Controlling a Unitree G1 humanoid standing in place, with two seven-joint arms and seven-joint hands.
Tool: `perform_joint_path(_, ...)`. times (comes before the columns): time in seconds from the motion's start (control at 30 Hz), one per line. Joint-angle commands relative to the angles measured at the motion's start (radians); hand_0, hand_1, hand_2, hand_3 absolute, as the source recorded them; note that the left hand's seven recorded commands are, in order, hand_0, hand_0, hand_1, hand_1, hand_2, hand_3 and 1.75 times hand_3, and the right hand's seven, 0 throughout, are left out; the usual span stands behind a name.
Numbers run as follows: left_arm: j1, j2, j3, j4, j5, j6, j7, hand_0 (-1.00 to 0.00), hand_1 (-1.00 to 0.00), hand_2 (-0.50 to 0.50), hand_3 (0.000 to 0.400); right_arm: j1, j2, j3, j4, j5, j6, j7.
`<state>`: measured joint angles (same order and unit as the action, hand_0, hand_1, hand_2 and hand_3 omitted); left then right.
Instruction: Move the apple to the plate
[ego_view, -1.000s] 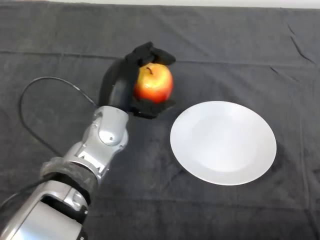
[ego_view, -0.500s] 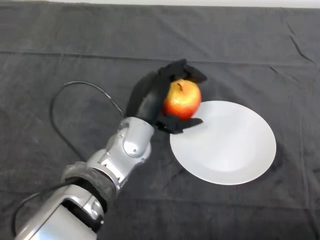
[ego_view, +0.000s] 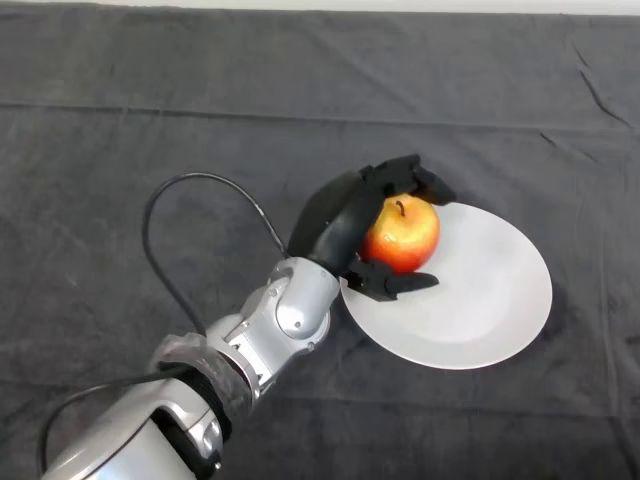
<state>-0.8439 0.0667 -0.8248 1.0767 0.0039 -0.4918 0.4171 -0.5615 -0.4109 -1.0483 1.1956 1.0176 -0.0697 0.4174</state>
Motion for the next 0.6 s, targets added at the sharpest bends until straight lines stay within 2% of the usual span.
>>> perform_joint_path(0.03, -0.074, 0.006, -0.039, -0.034, -0.028, 0.014, 0.018, -1.0, -1.0, 0.0, 0.4, 0.005, -0.018, -0.0145, -0.008, 0.0127, -0.007, 0.0082)
perform_joint_path(0.6, -0.093, 0.009, -0.182, -0.072, -0.109, 0.036, 0.051, -1.0, -1.0, 0.0, 0.4, 0.004, -0.019, -0.0151, -0.005, 0.0127, -0.007, 0.0098)
